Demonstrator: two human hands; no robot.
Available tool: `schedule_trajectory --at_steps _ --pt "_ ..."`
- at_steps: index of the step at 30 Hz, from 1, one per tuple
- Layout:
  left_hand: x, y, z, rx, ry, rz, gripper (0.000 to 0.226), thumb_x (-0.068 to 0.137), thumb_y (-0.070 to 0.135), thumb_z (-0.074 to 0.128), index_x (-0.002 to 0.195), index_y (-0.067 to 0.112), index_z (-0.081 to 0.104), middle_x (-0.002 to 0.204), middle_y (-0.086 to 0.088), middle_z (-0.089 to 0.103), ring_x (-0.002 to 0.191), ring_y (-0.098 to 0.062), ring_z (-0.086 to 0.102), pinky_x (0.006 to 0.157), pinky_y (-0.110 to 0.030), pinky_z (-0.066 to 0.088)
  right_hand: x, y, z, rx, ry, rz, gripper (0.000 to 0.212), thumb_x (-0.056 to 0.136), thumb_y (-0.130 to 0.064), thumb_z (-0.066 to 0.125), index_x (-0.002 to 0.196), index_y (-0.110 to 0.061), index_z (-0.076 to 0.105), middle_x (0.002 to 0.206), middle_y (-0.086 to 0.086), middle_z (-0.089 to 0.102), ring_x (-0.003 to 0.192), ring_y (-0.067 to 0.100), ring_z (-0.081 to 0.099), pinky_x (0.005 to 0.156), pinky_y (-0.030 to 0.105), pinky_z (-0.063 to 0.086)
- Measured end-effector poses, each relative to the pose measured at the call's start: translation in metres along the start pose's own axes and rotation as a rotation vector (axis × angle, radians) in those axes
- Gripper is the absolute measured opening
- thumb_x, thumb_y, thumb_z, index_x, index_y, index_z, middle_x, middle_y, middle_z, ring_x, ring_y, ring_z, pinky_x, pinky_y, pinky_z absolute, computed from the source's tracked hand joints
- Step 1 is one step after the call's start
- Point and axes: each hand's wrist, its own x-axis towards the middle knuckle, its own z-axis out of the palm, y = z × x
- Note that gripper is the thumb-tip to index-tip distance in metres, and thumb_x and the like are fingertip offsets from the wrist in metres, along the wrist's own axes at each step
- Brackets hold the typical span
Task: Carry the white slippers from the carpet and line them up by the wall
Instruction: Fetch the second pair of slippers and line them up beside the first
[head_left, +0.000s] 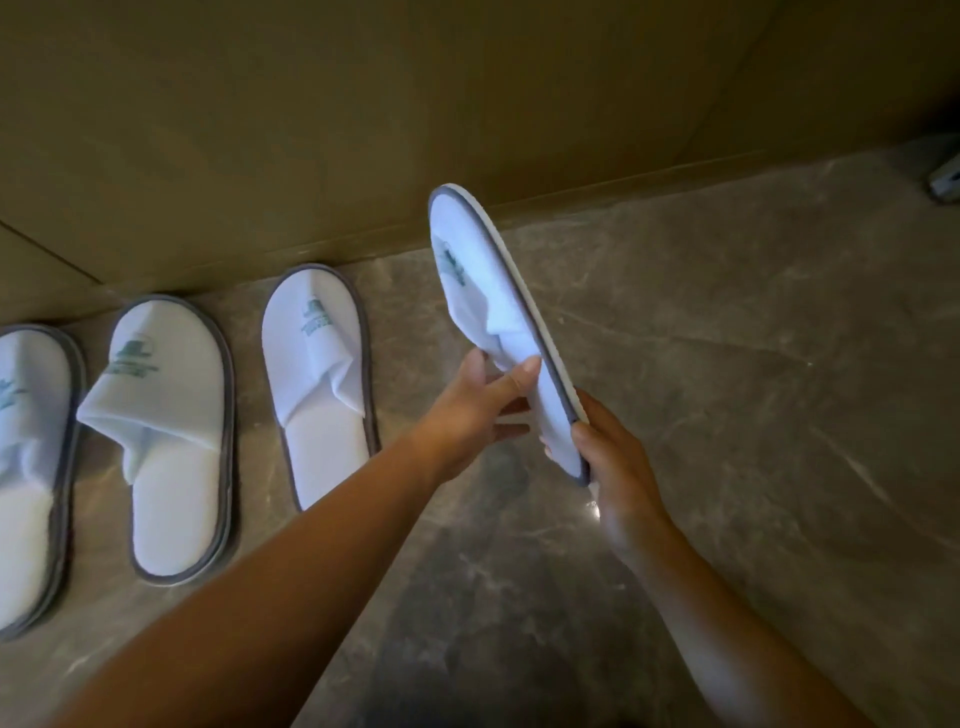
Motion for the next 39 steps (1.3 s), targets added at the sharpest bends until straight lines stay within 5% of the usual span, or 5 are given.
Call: schedule_trajectory --at_steps 4,9,23,31,39 --pt "0.001 -0.003 0.005 -0.106 0.109 0.014 0.025 0.077 0.016 0.062 0.101 0.011 0.056 0.088 -0.002 0.069 0.079 -0.015 0.067 0.061 -0.024 0.057 -0.004 -0.009 -0.009 -0.091 0.035 -0.042 0.032 0.085 -0.008 0.052 0.076 -0.039 0.055 0.067 -0.027 0.067 0.072 -0.018 0.058 0.056 0.000 0.045" --pt "-0.003 -0.003 0.000 -0.019 0.249 0.060 0.026 0.074 0.005 0.065 0.098 0.010 0.057 0.088 -0.002 0.070 0.082 -0.016 0.068 0.064 -0.028 0.058 0.006 -0.007 -0.011 -0.075 0.202 -0.004 0.019 0.076 -0.009 0.064 0.082 -0.024 0.054 0.080 -0.010 0.059 0.072 0.004 0.058 0.054 0.010 0.049" --pt "-0.059 -0.066 -0.119 1.217 0.433 -0.075 0.086 0.072 0.034 0.067 0.140 0.019 0.016 0.153 -0.009 0.015 0.140 -0.029 0.009 0.114 -0.047 0.015 0.041 0.055 0.035 -0.470 0.313 0.225 0.041 0.075 -0.011 0.066 0.108 0.006 0.049 0.107 0.025 0.057 0.095 0.035 0.054 0.074 0.034 0.042" --pt "-0.059 -0.081 -0.133 1.409 0.326 -0.143 0.095 0.073 0.048 0.061 0.141 0.027 -0.003 0.154 -0.007 -0.013 0.140 -0.034 -0.017 0.113 -0.053 0.002 0.042 0.060 0.048 -1.035 0.039 0.118 0.103 0.064 -0.040 0.075 0.140 -0.015 0.010 0.145 0.021 0.023 0.129 0.037 0.028 0.104 0.049 0.030" --pt "-0.055 -0.079 -0.136 1.404 0.280 -0.147 0.095 0.074 0.049 0.060 0.140 0.028 -0.005 0.154 -0.004 -0.014 0.140 -0.033 -0.017 0.113 -0.052 0.001 0.040 0.070 0.051 -1.077 0.180 0.156 0.100 0.063 -0.036 0.075 0.140 -0.015 0.013 0.144 0.023 0.024 0.127 0.040 0.028 0.103 0.051 0.028"
